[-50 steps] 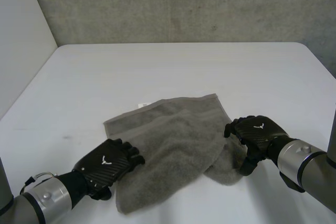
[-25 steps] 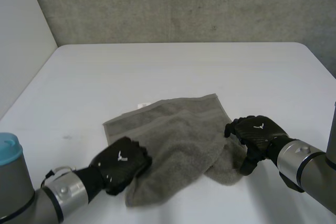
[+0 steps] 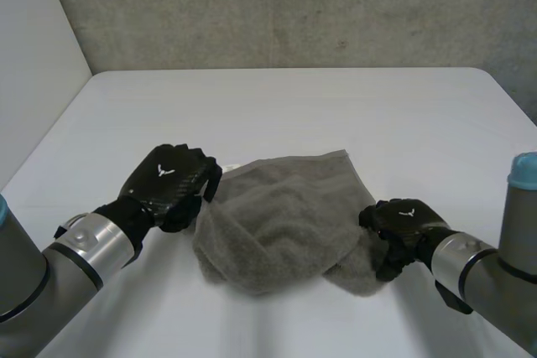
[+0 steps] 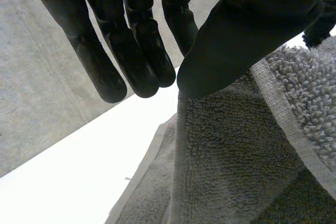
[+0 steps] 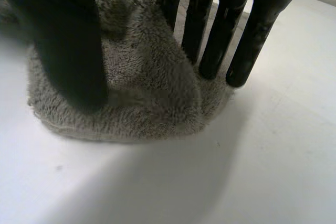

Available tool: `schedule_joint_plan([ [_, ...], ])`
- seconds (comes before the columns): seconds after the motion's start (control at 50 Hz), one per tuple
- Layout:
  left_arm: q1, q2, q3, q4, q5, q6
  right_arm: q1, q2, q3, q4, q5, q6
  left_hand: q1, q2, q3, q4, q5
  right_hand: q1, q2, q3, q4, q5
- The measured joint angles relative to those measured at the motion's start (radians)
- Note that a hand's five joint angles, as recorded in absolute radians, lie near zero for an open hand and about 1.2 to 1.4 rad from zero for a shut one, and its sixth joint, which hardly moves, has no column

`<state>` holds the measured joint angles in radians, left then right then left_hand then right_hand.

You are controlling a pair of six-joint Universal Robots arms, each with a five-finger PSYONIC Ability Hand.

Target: Fold the towel.

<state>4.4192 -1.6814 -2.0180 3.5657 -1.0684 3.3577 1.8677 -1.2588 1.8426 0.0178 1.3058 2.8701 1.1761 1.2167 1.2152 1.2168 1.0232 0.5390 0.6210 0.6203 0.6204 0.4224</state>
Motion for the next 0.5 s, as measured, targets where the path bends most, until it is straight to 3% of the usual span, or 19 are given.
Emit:
schedule_joint_plan([
  [0.08, -0.001, -0.001, 0.001, -0.002, -0.005, 0.001, 0.012, 0.040, -0.004, -0.068, 0.006, 0.019, 0.000, 0.000, 0.000, 0.000, 0.000, 0.147, 0.183, 0.179, 0.179, 0.169],
  [0.12, -0.002, -0.001, 0.001, -0.003, -0.005, 0.002, 0.019, 0.052, -0.007, -0.103, 0.009, 0.024, 0.000, 0.000, 0.000, 0.000, 0.000, 0.338, 0.416, 0.413, 0.415, 0.403],
  [0.16, -0.002, 0.000, 0.001, -0.004, -0.005, 0.002, 0.021, 0.055, -0.009, -0.115, 0.009, 0.025, 0.000, 0.000, 0.000, 0.000, 0.000, 0.338, 0.416, 0.413, 0.415, 0.403],
  [0.18, -0.006, 0.001, 0.001, -0.005, -0.005, 0.002, 0.025, 0.058, -0.014, -0.134, 0.010, 0.026, 0.000, 0.000, 0.000, 0.000, 0.000, 0.417, 0.552, 0.550, 0.554, 0.542],
  [0.3, -0.018, 0.038, -0.001, -0.025, -0.009, 0.002, 0.023, 0.029, -0.028, -0.149, 0.012, 0.019, 0.000, 0.000, 0.000, 0.000, 0.004, 0.417, 0.555, 0.559, 0.568, 0.552],
  [0.5, -0.033, 0.269, 0.009, -0.183, -0.011, -0.066, -0.011, -0.225, -0.165, -0.022, -0.008, -0.050, 0.000, 0.000, 0.000, 0.000, 0.004, 0.417, 0.555, 0.560, 0.569, 0.554],
])
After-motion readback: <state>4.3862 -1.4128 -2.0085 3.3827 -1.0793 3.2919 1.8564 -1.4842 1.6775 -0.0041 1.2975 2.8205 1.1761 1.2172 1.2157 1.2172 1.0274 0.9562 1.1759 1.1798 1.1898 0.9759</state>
